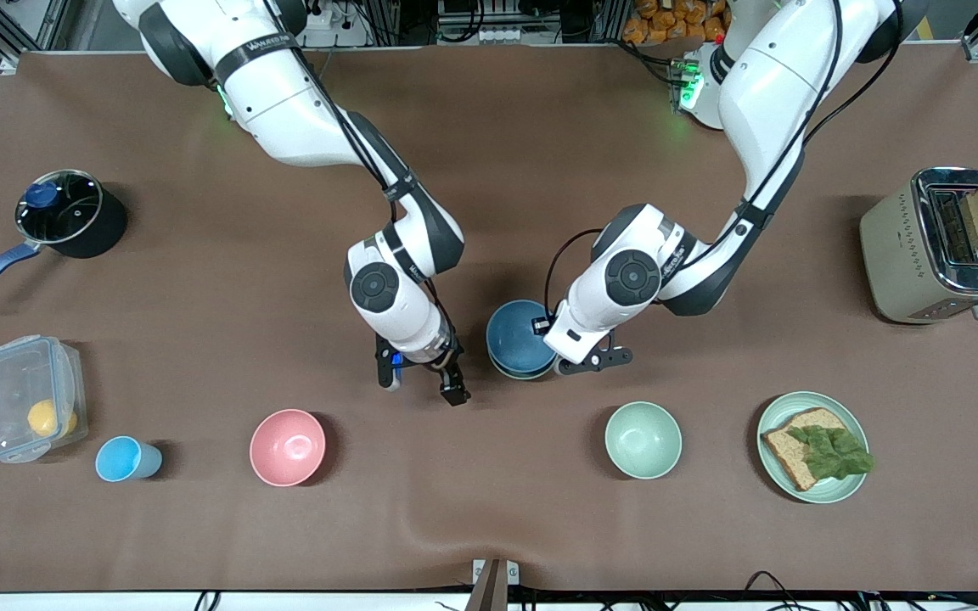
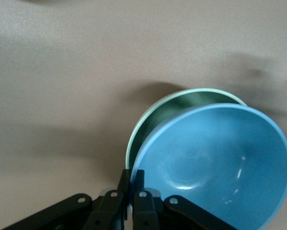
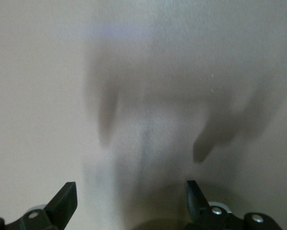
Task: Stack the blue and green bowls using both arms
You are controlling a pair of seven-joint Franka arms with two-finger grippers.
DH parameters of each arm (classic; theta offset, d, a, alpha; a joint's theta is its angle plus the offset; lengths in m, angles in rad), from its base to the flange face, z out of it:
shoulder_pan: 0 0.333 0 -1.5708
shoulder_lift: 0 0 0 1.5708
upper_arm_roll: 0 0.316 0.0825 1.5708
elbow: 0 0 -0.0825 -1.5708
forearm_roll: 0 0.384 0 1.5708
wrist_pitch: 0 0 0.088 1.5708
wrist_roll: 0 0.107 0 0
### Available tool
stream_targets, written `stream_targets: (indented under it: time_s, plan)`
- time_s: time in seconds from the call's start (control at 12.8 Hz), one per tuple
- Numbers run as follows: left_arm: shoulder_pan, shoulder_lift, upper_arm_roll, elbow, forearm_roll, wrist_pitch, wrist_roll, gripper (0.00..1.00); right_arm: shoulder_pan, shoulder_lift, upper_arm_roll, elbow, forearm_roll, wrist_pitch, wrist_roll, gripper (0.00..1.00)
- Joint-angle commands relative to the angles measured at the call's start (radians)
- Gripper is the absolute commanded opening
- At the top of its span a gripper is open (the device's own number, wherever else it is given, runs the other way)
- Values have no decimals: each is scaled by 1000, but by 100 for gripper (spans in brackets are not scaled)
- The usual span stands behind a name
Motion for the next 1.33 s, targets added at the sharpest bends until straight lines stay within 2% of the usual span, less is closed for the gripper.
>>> stream_targets:
  time_s: [0.0, 1.02, 1.09, 1.25]
  plan:
    - [-9, 20, 3, 22, 22, 5, -6, 0, 20, 21, 0, 26, 7, 12, 51, 100]
    - [-6, 31, 3, 42, 17, 5, 3, 0, 18, 21, 0, 26, 7, 13, 51, 100]
    - [-4, 31, 3, 43, 17, 5, 3, 10, 18, 21, 0, 26, 7, 13, 51, 100]
    - [-3, 31, 3, 43, 17, 5, 5, 47, 18, 21, 0, 26, 7, 13, 51, 100]
